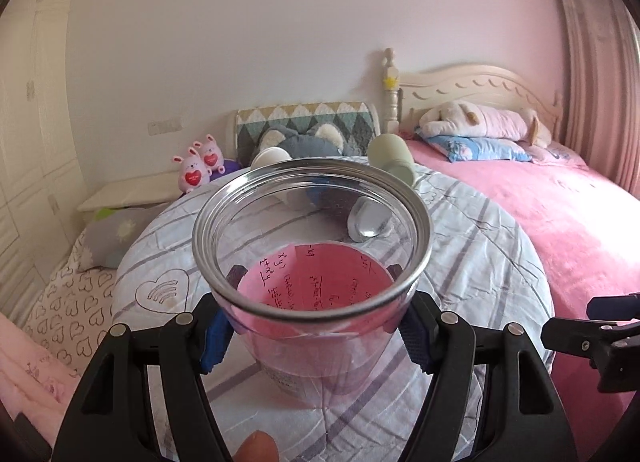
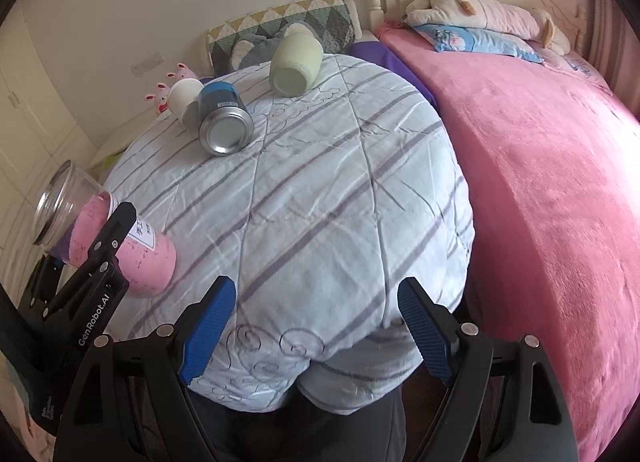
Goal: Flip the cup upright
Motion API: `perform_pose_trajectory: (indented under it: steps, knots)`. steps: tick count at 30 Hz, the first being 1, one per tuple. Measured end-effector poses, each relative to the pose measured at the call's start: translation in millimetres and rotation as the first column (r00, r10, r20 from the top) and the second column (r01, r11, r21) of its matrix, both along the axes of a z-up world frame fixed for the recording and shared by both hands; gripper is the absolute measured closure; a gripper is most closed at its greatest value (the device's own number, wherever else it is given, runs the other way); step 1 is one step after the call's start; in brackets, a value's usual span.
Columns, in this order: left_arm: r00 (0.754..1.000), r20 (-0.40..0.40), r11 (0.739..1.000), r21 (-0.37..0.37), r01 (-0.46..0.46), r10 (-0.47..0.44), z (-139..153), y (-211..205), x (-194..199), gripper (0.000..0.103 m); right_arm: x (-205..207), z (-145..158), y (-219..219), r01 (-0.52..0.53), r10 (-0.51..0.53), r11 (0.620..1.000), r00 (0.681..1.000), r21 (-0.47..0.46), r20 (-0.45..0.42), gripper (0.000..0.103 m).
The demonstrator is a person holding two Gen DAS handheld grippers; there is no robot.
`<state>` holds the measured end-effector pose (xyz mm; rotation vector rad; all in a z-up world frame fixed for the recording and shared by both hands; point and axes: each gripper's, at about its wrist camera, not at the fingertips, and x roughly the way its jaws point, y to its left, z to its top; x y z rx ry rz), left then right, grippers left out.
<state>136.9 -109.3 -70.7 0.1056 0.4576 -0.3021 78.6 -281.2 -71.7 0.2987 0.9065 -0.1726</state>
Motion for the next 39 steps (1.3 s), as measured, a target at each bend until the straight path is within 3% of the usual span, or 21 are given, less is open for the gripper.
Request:
perform_pose_trajectory:
  steps: [7,12,19,21,25,31,34,39]
  knots:
    - [1.0,0.002,1.0,-0.007,0.019,-0.019,-2,4,-3,0.029,-21,10,18,0.003,-0.002,1.0,0.999,-0.028,0.034,0.019]
    - [0.999,0.046,1.0,-0.014,0.005,-0.004,8,12,-12,0.011,-31,18,25,-0.007,0.009,0.999,0.998,-0.043,0.061,0.019]
    - [0.998,0.055,1.0,-0.008,-0.017,0.017,29,26,-30,0.0,-44,32,37,-0.032,0.04,0.997,0.992,-0.065,0.122,0.019]
    - [0.999,0.038,1.0,0.004,-0.028,0.028,37,33,-38,0.0,-47,39,44,-0.047,0.059,0.996,0.985,-0.079,0.161,0.019]
    - [0.994,-0.073,0.996,0.029,-0.085,0.087,52,54,-50,0.0,-55,52,62,-0.082,0.107,0.99,0.965,-0.11,0.238,0.019]
    - [0.952,-0.243,0.982,0.046,-0.182,0.187,62,94,-79,0.0,-67,57,93,-0.145,0.186,0.976,0.941,-0.162,0.281,0.019]
    - [0.943,-0.26,0.978,0.067,-0.197,0.208,66,105,-96,0.0,-73,56,101,-0.154,0.197,0.974,0.939,-0.169,0.281,0.019]
    - [0.945,-0.215,0.967,0.12,-0.225,0.247,74,108,-120,0.0,-83,56,108,-0.163,0.208,0.971,0.936,-0.172,0.285,0.019]
